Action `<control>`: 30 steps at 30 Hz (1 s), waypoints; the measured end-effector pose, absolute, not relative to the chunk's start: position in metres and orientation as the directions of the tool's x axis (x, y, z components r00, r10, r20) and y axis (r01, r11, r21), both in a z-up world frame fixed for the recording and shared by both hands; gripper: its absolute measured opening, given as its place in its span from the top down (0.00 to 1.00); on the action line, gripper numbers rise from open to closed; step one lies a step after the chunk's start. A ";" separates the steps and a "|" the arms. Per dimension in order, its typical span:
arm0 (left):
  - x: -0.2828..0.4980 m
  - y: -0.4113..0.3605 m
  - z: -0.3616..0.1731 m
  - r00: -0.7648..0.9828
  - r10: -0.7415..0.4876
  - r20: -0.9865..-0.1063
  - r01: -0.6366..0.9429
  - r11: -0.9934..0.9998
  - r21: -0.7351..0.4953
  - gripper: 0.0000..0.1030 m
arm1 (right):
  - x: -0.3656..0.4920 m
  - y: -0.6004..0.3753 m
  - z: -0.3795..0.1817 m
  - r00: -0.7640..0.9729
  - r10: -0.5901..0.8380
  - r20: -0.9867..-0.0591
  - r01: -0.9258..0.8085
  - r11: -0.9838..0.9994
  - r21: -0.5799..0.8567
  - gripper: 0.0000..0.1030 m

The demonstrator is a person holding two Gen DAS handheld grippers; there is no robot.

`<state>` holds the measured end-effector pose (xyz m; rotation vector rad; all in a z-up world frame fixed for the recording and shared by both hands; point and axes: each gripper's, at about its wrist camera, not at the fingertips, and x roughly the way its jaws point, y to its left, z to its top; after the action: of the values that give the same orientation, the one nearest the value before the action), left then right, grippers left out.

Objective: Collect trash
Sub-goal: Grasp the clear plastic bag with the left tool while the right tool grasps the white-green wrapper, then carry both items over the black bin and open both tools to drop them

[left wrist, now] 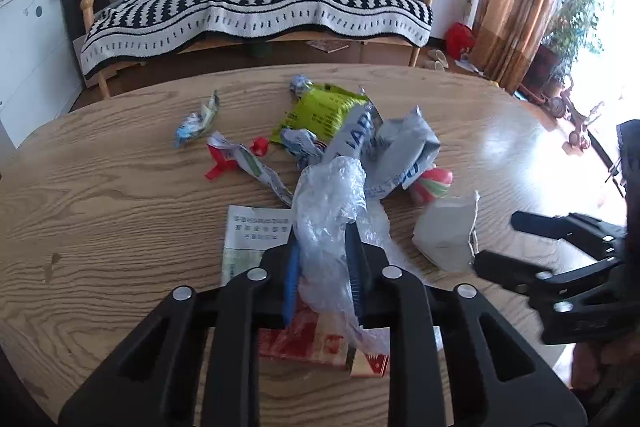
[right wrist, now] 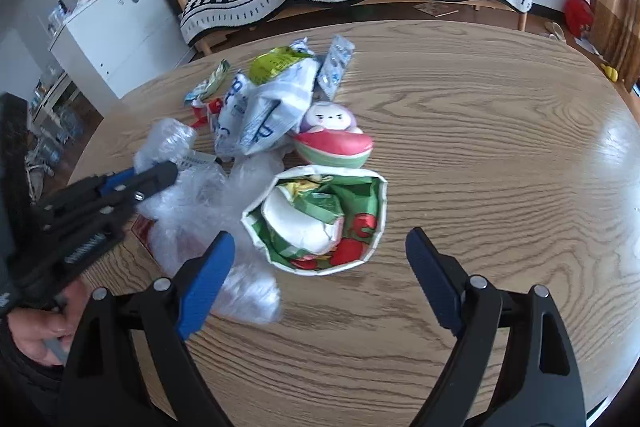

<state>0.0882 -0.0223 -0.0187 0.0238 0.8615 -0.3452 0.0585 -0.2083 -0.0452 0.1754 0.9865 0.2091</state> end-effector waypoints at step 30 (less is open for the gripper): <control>0.053 -0.086 0.040 0.617 -0.469 -0.633 0.390 0.880 -0.272 0.90 | -0.027 -0.307 0.010 0.695 0.144 -0.704 -0.002 0.980 0.198 0.80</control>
<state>0.0533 -0.0857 0.0397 -0.1109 0.7595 -0.4956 -0.0271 -0.3074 0.0096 0.1876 0.7989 0.0820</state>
